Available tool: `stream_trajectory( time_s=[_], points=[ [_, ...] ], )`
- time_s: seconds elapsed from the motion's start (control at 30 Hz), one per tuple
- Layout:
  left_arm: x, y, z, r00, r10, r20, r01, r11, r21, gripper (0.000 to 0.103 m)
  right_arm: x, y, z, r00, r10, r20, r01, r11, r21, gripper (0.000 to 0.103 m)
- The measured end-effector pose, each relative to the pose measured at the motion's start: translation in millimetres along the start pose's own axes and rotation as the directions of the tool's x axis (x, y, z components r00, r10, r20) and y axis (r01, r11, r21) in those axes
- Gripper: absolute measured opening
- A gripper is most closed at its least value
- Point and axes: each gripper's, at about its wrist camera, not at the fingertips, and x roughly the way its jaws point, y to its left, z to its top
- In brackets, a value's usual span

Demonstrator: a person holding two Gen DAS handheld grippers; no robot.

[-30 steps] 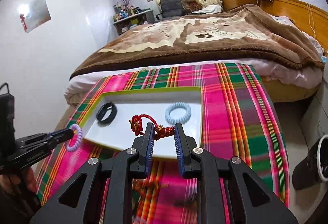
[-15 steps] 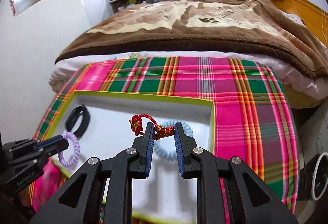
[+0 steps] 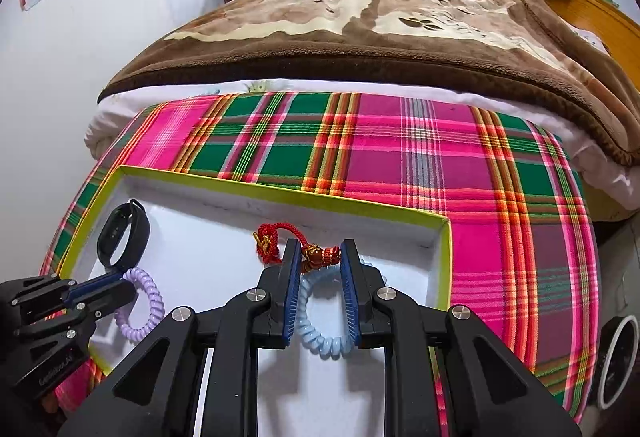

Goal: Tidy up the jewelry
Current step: 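Lower both held items into the white tray and open both tools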

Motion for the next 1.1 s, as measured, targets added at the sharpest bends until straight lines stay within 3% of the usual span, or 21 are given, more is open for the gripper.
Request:
stream_trajectory(
  time_s=[0.37, 0.53, 0.57, 1.1],
  points=[
    [1, 3, 2, 1.000, -0.016, -0.007, 0.015, 1.000, -0.027, 0.012, 3, 1, 1, 1.000, -0.018, 0.003, 0.018, 1.000, -0.009, 0.022],
    [-2, 2, 1, 1.000, -0.008, -0.011, 0.008, 1.000, -0.021, 0.032, -1, 1, -1, 1.000, -0.018, 0.011, 0.018, 1.000, -0.002, 0.026],
    [-3, 1, 0, 1.000, -0.010, -0.009, 0.009, 1.000, -0.023, 0.032, -3, 1, -2, 1.000, -0.015, 0.013, 0.015, 1.000, -0.003, 0.031],
    [-60, 1, -20, 0.994, 0.055, 0.094, -0.051, 0.998, -0.042, 0.047, -62, 11, -19, 0.994, 0.015, 0.109, -0.017, 1.000, 0.016, 0.031]
  ],
)
